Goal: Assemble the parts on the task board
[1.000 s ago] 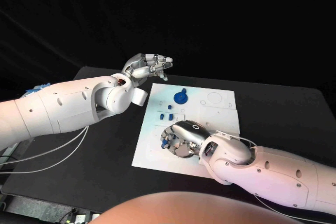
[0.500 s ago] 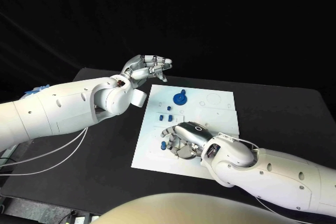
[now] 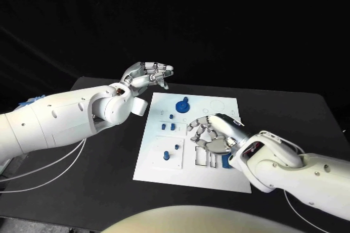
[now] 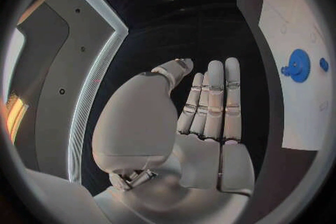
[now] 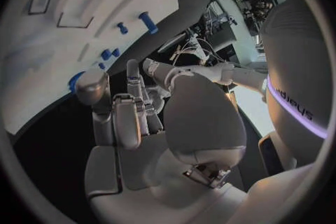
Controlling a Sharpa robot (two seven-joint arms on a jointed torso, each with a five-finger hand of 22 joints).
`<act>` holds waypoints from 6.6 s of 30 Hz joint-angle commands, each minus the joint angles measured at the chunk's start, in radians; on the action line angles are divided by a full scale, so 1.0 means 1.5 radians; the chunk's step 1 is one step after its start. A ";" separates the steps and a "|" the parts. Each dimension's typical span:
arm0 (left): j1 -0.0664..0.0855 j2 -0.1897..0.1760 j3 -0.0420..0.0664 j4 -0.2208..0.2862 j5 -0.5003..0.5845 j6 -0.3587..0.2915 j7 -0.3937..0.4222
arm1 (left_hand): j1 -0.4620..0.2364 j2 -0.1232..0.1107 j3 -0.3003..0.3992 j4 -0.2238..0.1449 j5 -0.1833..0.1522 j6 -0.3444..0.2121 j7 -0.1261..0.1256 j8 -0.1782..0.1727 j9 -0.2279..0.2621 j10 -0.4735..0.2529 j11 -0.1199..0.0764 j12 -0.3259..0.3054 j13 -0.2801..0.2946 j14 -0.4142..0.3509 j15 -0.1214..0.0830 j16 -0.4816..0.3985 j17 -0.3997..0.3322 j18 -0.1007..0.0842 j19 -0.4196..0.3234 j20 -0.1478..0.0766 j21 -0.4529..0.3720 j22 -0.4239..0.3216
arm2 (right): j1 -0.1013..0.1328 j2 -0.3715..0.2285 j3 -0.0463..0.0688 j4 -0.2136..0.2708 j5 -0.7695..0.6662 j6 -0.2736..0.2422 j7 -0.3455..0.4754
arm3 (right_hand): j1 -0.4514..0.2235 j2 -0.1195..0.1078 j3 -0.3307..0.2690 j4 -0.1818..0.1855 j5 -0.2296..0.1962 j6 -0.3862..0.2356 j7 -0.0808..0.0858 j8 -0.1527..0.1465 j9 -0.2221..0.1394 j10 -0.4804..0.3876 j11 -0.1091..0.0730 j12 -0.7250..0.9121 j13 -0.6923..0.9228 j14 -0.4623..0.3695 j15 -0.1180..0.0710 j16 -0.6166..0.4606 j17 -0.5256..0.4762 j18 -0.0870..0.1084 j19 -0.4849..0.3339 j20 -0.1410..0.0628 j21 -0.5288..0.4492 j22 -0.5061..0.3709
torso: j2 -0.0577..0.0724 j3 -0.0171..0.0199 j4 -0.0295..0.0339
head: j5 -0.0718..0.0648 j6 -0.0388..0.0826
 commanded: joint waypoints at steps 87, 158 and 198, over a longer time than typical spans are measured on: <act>0.001 -0.014 0.000 0.013 0.003 0.021 -0.006 | -0.001 0.006 -0.002 -0.004 0.001 -0.005 -0.002 0.005 -0.001 -0.011 -0.001 0.007 -0.002 -0.008 -0.001 -0.004 -0.002 0.009 -0.003 0.005 -0.005 -0.002 | -0.070 -0.084 -0.005 0.005 -0.058 0.157 -0.288 | 0.009 0.012 -0.245 0.176 0.109 -0.003 -0.045 0.132 0.199 0.031 -0.040 0.541 0.613 0.051 -0.034 0.056 0.100 -0.027 0.052 -0.029 0.094 0.090 | -0.010 -0.0049 -0.0193 | -0.054 -0.009; 0.000 -0.011 0.000 0.013 0.002 0.026 -0.010 | 0.001 0.007 -0.001 -0.007 0.002 -0.006 -0.001 0.006 0.000 -0.014 -0.001 0.008 -0.002 -0.009 -0.001 -0.004 -0.003 0.009 -0.004 0.005 -0.005 -0.003 | -0.059 -0.005 -0.002 -0.006 0.025 0.038 -0.244 | -0.021 0.002 -0.158 0.185 0.155 0.028 -0.060 0.152 0.207 0.084 -0.053 0.608 0.686 0.055 -0.046 0.064 0.119 -0.031 0.062 -0.040 0.108 0.107 | -0.009 -0.0048 -0.0192 | -0.051 -0.007; 0.000 -0.013 0.000 0.013 0.002 0.021 -0.011 | 0.002 0.009 0.000 -0.008 0.003 -0.007 -0.001 0.008 -0.001 -0.017 0.000 0.011 -0.003 -0.010 0.000 -0.003 -0.004 0.009 -0.005 0.006 -0.005 -0.002 | -0.060 0.002 -0.003 -0.005 0.026 0.102 -0.251 | -0.161 0.028 -0.167 0.187 0.082 0.054 -0.073 0.185 0.218 0.133 -0.064 0.685 0.761 0.056 -0.054 0.066 0.126 -0.032 0.065 -0.047 0.108 0.116 | -0.010 -0.0043 -0.0196 | -0.047 -0.013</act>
